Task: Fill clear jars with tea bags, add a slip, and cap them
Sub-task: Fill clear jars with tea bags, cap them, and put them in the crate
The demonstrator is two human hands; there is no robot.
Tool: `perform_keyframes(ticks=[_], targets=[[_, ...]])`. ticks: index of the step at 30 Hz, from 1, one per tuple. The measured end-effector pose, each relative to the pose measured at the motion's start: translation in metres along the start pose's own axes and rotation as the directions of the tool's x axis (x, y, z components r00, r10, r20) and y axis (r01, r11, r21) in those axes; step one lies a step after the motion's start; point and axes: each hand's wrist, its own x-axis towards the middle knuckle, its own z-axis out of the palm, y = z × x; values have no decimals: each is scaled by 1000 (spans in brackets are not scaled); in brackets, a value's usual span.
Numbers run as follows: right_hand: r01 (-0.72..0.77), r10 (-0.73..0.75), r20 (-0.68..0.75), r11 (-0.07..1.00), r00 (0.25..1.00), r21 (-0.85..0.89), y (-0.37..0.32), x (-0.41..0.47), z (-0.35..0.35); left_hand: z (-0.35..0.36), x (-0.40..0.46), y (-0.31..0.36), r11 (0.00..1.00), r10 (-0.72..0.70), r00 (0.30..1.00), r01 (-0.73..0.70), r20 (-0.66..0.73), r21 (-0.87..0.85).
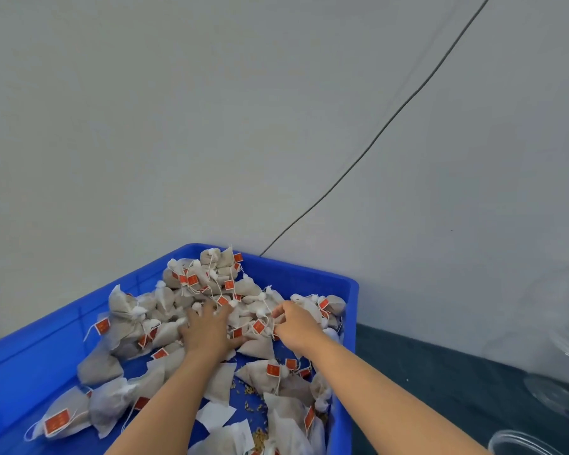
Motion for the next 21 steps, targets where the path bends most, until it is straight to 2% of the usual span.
perform_keyframes(ticks=[6,12,16,21], targets=[[-12,19,68,994,998,-105,2,0,2,-3,5,-15,957,104,990,-127,-99,-261],[-1,20,138,991,990,-133,-1,-3,3,-30,-4,-22,790,37,981,-147,-192,-596],[25,-18,164,999,986,-44,-3,-7,2,-59,-9,-26,688,3,968,-185,-252,-702],[115,-151,192,976,970,184,-15,-19,2,-93,-20,-20,487,-51,990,-92,-133,-869]])
